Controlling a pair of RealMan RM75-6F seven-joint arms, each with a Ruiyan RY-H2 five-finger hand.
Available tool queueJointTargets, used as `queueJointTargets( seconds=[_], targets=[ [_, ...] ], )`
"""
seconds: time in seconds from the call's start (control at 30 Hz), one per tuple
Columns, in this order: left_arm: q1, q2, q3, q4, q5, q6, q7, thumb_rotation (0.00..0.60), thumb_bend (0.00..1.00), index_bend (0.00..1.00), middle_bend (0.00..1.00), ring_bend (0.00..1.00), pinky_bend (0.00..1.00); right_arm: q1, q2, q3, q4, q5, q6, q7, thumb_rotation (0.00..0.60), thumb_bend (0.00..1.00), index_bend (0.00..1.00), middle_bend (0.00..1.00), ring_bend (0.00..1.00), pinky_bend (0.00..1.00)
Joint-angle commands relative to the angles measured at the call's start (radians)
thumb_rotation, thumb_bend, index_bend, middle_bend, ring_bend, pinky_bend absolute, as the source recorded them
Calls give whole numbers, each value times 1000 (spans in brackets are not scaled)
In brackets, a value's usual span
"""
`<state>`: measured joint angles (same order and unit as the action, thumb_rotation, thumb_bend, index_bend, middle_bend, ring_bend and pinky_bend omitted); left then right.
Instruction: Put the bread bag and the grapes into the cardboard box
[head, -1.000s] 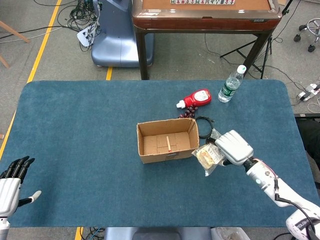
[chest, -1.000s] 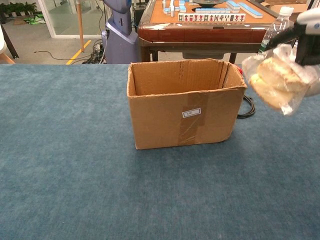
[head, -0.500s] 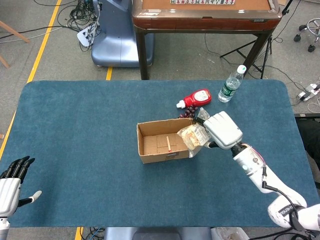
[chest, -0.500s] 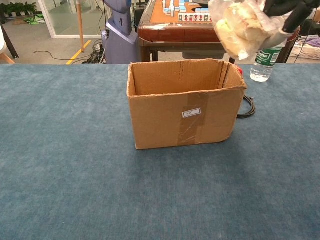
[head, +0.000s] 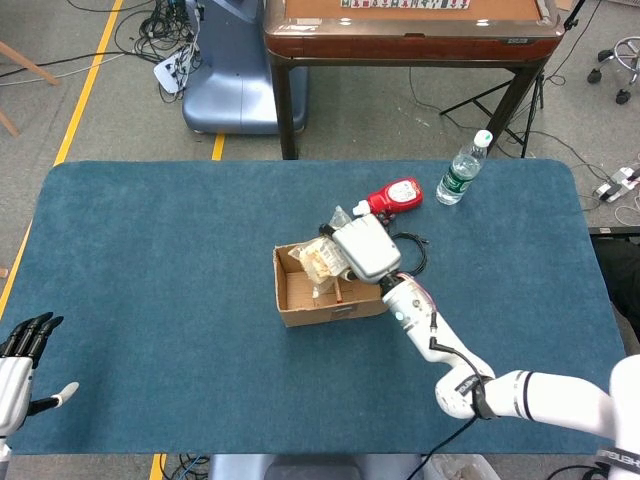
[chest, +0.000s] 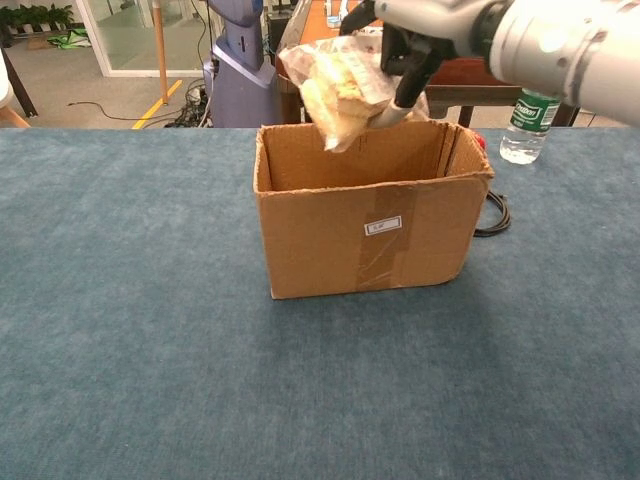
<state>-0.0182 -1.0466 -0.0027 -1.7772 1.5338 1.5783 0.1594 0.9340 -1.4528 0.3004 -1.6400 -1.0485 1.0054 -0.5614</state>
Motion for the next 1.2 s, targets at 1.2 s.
queueJointTargets(
  seconds=[1.2],
  targets=[
    [3, -9, -15, 3, -22, -20, 39, 600, 0, 143, 119, 111, 298, -201, 385, -69, -161, -83, 107, 171, 600, 0, 303, 930, 908, 879]
  ],
)
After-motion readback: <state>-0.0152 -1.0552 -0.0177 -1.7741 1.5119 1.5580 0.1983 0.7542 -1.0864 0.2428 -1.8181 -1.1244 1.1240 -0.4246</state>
